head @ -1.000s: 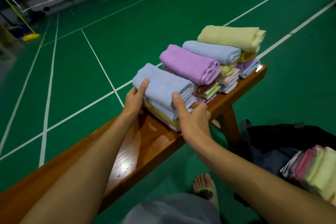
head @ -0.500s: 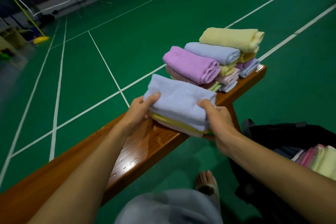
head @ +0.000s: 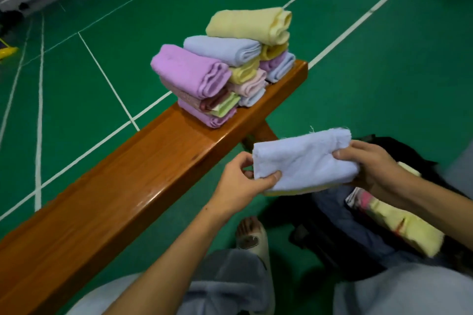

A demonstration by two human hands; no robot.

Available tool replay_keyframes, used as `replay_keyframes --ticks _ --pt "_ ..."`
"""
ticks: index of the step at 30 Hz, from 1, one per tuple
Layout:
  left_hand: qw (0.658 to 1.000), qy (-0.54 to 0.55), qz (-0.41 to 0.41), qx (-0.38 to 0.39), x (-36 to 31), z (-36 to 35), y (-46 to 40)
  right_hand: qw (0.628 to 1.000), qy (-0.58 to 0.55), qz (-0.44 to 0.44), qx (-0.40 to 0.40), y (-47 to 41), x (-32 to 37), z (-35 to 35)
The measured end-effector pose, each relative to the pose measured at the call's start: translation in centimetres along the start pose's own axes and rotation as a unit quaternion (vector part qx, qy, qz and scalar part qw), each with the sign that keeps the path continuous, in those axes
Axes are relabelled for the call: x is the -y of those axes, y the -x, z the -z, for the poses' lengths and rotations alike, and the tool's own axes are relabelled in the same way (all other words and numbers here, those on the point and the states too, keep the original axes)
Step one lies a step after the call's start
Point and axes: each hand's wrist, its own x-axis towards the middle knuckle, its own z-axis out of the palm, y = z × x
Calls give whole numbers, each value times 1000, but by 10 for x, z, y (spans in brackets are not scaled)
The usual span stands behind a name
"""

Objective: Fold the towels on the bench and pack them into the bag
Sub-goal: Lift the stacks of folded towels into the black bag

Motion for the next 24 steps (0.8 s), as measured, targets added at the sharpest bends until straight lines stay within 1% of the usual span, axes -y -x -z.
replay_keyframes --ticks 4,6,9,13,17,19,22,24 --pt "995 48 86 8 45 -75 -12 999 38 -36 5 -26 -43 61" --pt "991 69 114 14 71 -109 -17 997 55 -54 7 -43 -69 86" --pt "990 69 124 28 113 -150 -28 993 82 -82 4 -74 -106 111" --pt "988 56 136 41 165 -190 -46 988 120 -96 17 -121 -140 130" --pt "984 70 151 59 195 -231 -71 974 200 -101 37 -169 -156 147" --pt "983 80 157 51 206 -250 -87 966 230 -111 37 -190 -157 157" --pt "980 85 174 35 216 -277 -122 956 276 -101 13 -216 -148 173" --pt "984 76 156 28 218 -296 -146 934 347 -80 -18 -233 -142 185"
